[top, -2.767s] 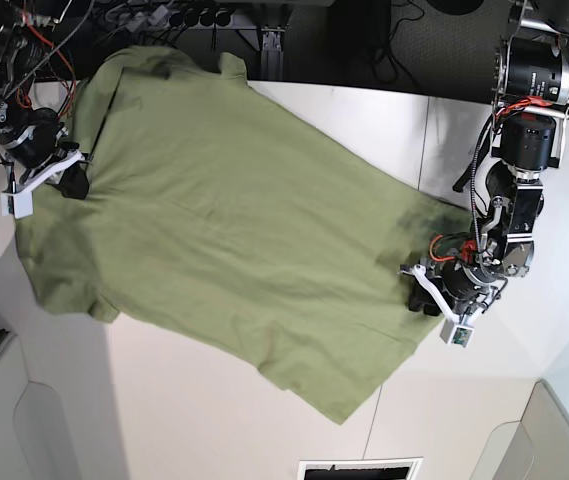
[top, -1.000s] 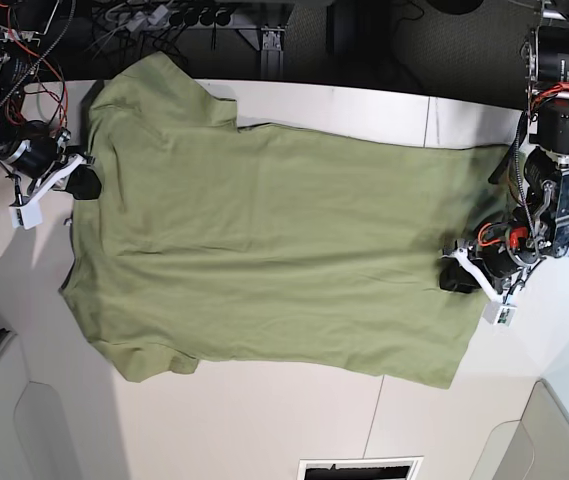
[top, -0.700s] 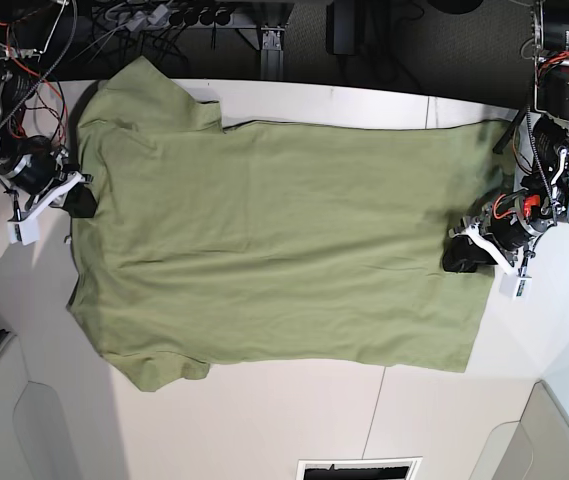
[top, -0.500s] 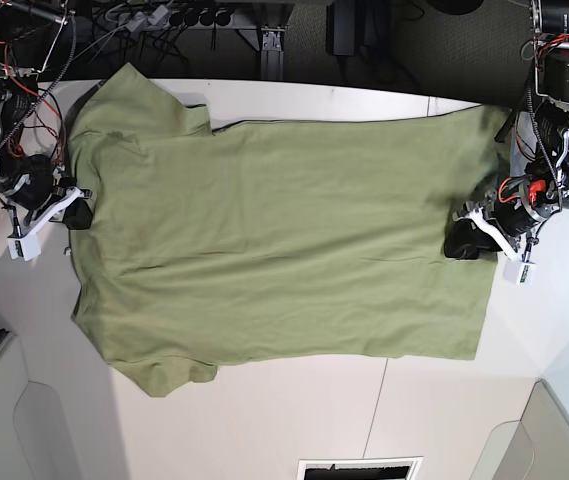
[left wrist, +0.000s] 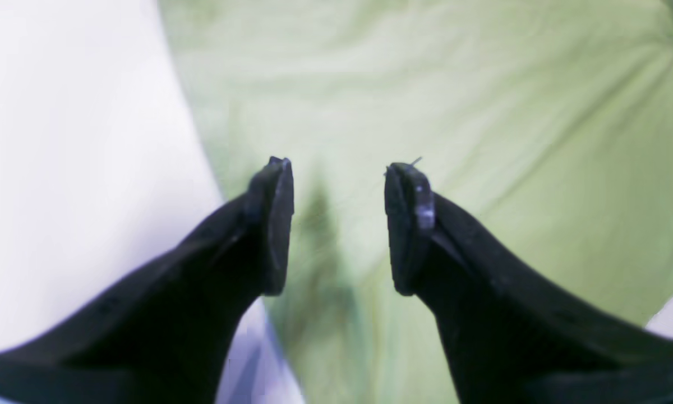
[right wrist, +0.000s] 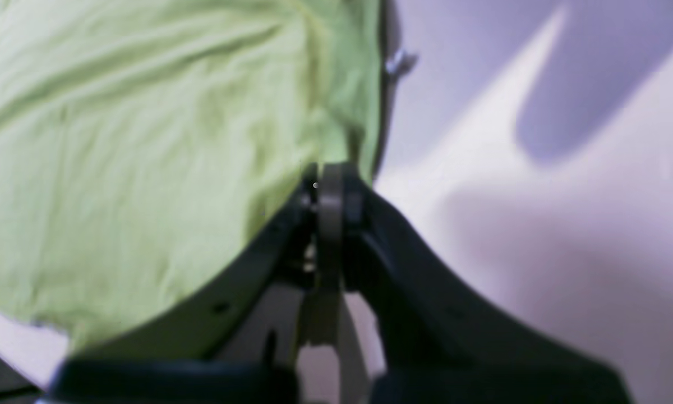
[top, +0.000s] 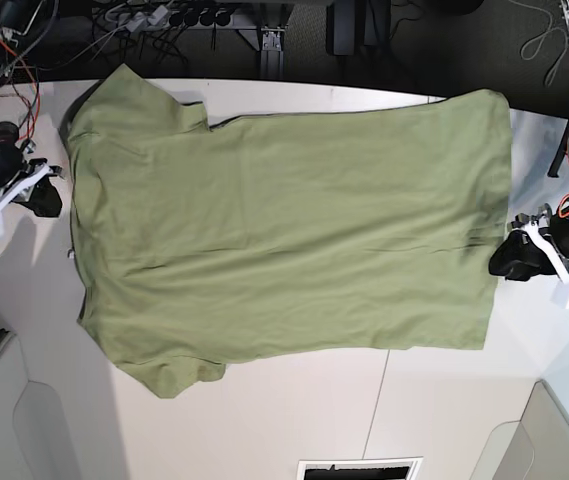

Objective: Layout the t-shirt on the table in an organized manner, then fold the t-shirt properly
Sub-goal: 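Move both grippers to the shirt's side edge and grasp it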

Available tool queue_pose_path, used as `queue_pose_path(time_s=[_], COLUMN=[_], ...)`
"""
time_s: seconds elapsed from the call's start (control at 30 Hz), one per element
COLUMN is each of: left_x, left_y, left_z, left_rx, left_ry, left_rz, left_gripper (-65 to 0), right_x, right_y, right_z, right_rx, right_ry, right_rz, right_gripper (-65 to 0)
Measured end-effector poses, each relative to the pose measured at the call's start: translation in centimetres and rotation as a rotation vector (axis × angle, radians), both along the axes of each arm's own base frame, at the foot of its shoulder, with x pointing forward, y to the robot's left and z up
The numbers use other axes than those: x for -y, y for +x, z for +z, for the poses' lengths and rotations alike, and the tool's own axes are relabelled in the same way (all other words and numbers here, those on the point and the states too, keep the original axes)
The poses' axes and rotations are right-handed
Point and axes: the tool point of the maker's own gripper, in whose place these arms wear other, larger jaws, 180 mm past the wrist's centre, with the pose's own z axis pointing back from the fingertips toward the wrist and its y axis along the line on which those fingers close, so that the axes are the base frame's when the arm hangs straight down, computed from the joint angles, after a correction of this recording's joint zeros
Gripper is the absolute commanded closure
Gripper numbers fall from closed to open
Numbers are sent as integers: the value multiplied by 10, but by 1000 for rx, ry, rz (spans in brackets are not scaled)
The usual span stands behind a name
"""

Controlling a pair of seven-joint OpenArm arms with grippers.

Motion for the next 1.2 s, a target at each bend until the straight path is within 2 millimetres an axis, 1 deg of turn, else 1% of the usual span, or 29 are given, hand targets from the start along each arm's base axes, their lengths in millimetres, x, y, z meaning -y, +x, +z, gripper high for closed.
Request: queue_pose_path(time_s=[0.1,0.2,0.27,0.37,0.4,0.43,0.5,0.53,0.6,0.73,0.83,0.93,1.07,1.2], left_x=[7,4,-1,-14,-21,-29,-44,-50,-57,-59,-58,-54,-53,-54], left_y=[-27,-46,-64,-91,-97,-98,-101,-106,-119,-141,-153,-162,-169,-169], left_z=[-21,-31,-40,-49,-47,-42,-31,-29,-32,-41,-47,-53,-61,-66], left_rx=[-100,-145,-180,-230,-229,-213,-182,-185,-218,-269,-296,-317,-338,-322], left_ry=[-34,-44,-55,-81,-88,-103,-123,-124,-115,-117,-122,-133,-112,-77], left_rz=[-20,-15,5,62,89,120,174,190,209,223,228,235,237,239], left_gripper=[-297,-297,-297,-297,-297,-297,-297,-297,-297,-300,-321,-323,-323,-323], right_x=[2,5,6,4,4,3,4,3,-2,-14,-30,-46,-63,-66], right_y=[-30,-56,-75,-96,-100,-101,-104,-104,-106,-107,-106,-106,-105,-105], right_z=[-11,-20,-28,-38,-40,-40,-40,-40,-40,-42,-44,-46,-48,-48], right_rx=[-56,-102,-146,-199,-212,-211,-216,-215,-222,-233,-233,-238,-232,-232], right_ry=[5,-2,-12,-8,-9,-3,-4,2,26,57,82,102,128,132], right_rz=[-10,-14,-12,-9,-8,-10,-10,-10,-1,31,70,112,157,163], right_gripper=[0,0,0,-189,-228,-252,-257,-257,-257,-257,-257,-257,-257,-257])
